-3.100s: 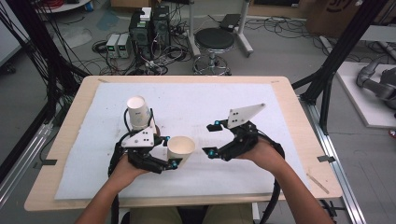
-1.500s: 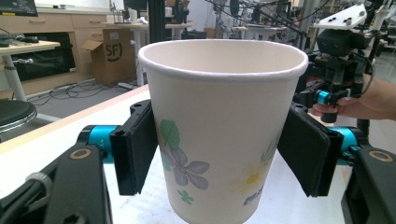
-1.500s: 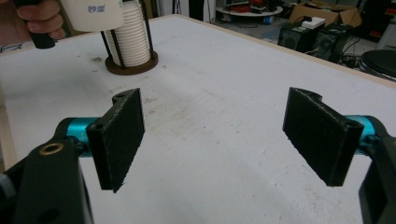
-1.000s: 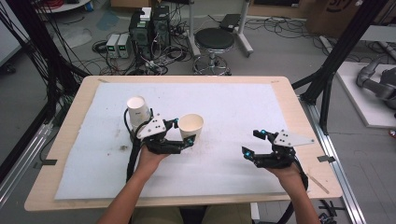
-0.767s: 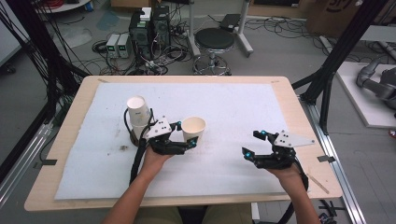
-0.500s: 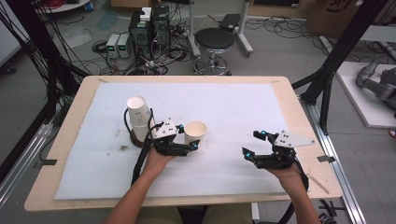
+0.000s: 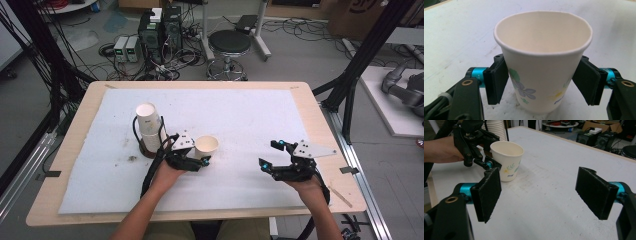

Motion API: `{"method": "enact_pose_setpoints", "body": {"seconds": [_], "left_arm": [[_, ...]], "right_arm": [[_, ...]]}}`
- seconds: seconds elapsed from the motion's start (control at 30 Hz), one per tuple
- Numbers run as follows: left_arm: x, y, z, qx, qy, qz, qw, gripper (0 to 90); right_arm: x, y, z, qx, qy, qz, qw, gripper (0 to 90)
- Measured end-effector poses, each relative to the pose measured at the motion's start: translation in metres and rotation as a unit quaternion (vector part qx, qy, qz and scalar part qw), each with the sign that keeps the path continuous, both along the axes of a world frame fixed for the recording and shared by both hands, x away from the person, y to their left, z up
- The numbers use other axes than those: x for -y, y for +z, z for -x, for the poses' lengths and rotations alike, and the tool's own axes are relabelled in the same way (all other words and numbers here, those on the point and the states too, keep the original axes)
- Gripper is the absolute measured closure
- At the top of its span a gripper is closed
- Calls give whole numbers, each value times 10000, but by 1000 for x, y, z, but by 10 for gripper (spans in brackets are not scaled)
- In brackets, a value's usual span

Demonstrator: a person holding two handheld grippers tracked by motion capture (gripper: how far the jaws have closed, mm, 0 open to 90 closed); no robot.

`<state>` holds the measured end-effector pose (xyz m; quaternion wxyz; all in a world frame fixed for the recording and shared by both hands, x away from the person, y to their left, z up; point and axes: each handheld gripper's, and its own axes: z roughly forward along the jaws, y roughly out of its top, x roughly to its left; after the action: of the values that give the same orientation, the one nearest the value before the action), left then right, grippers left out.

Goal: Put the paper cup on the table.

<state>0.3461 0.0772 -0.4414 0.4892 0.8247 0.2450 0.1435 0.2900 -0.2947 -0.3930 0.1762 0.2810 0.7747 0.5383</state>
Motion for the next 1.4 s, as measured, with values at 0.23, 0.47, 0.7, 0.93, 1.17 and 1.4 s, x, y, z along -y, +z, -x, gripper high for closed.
{"method": "enact_pose_setpoints", "body": {"seconds": [0.23,0.47,0.7,0.93,1.17,1.4], "left_arm": [[-5,-1,5,-107,24,-128,9999,318],[-8,1,8,-262,19,36,9996,204],[-23,17,22,-132,-128,485,9987,181],[-46,38,39,240,-151,806,9963,187],[-76,51,54,535,19,1046,9931,187],[-115,53,67,803,417,1271,9878,188]], "right_arm": [[-1,0,0,29,27,22,10000,212],[0,0,0,22,15,20,10000,212],[0,0,0,-6,-6,6,10000,212],[0,1,0,24,-52,4,10000,213],[0,1,1,43,-54,5,10000,212],[2,0,0,51,-147,27,9999,212]]}}
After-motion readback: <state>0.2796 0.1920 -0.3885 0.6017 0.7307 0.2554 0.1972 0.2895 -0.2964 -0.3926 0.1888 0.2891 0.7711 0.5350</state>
